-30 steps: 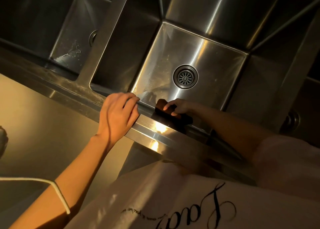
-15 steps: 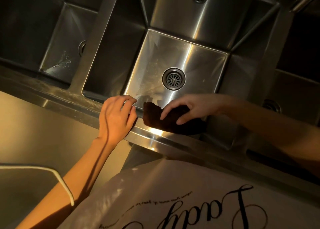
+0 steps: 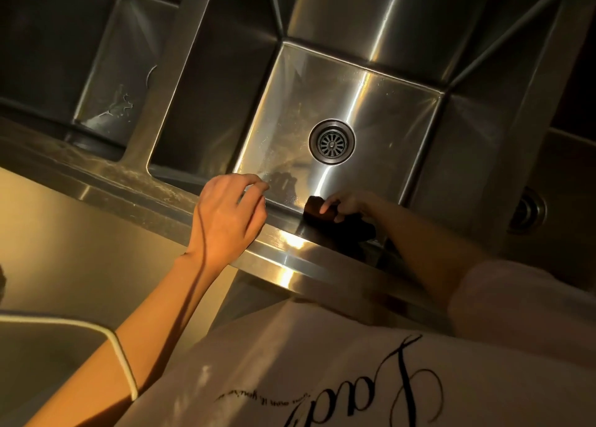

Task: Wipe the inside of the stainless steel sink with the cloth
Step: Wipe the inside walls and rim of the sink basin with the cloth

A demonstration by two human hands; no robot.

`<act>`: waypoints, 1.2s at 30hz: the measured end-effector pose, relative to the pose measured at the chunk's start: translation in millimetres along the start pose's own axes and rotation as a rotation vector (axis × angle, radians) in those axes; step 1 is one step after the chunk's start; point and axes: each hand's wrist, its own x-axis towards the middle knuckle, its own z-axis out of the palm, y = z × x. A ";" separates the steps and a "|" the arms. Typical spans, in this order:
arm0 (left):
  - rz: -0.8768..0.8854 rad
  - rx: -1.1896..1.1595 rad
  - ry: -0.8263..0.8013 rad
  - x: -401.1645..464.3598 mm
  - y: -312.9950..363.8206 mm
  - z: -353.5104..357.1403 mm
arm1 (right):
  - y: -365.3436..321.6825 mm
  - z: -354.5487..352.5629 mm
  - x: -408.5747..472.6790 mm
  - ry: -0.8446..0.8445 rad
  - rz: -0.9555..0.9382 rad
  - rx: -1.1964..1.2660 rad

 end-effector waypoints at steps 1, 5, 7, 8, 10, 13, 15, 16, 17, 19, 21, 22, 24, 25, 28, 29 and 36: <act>0.003 -0.004 -0.003 -0.4 0.4 -0.7 | 0.4 0.4 1.4 0.001 0.003 0.001; 0.029 -0.032 -0.038 -2.3 5.0 -0.9 | -2.8 -1.4 -12.4 -0.033 -0.007 -0.008; 0.049 -0.053 -0.059 -1.3 9.1 -1.8 | -5.7 -7.2 -32.9 -0.062 -0.036 -0.037; 0.060 -0.059 -0.068 -0.9 10.8 -1.9 | -8.7 -10.4 -47.2 -0.086 -0.057 -0.048; 0.081 -0.067 -0.085 0.0 13.6 -2.2 | -12.9 -16.7 -81.8 -0.122 -0.127 -0.046; 0.091 -0.077 -0.099 3.0 15.9 -2.5 | -9.2 -26.0 -131.3 -0.178 -0.230 -0.003; 0.087 -0.081 -0.092 5.2 15.9 -2.9 | -5.0 -30.3 -159.3 -0.218 -0.265 0.026; 0.086 -0.078 -0.088 5.9 15.5 -3.2 | -2.5 -31.7 -167.9 -0.222 -0.284 0.031; 0.083 -0.074 -0.087 6.2 15.1 -3.4 | -0.8 -32.2 -172.9 -0.216 -0.298 0.047; 0.077 -0.069 -0.093 5.9 14.8 -2.5 | -2.9 -30.0 -172.4 -0.200 -0.292 0.085; 0.075 -0.069 -0.095 4.3 15.5 -0.3 | -11.5 -24.3 -157.1 -0.163 -0.220 0.070; 0.074 -0.070 -0.095 3.2 15.9 0.8 | -15.6 -20.3 -142.8 -0.142 -0.172 0.034; 0.072 -0.073 -0.091 1.6 17.1 2.5 | -23.0 -13.2 -108.2 -0.115 -0.071 -0.049; 0.071 -0.072 -0.089 0.9 17.3 3.5 | -26.0 -11.0 -91.0 -0.109 -0.037 -0.114; 0.054 -0.087 -0.086 1.0 16.5 5.4 | -29.2 -9.9 -44.3 -0.138 0.020 -0.324; 0.044 -0.096 -0.088 1.4 16.2 5.8 | -25.6 -9.9 -32.1 -0.134 0.030 -0.364; 0.025 -0.109 -0.102 -3.1 16.2 7.6 | 19.0 -19.2 20.5 -0.139 -0.028 -0.438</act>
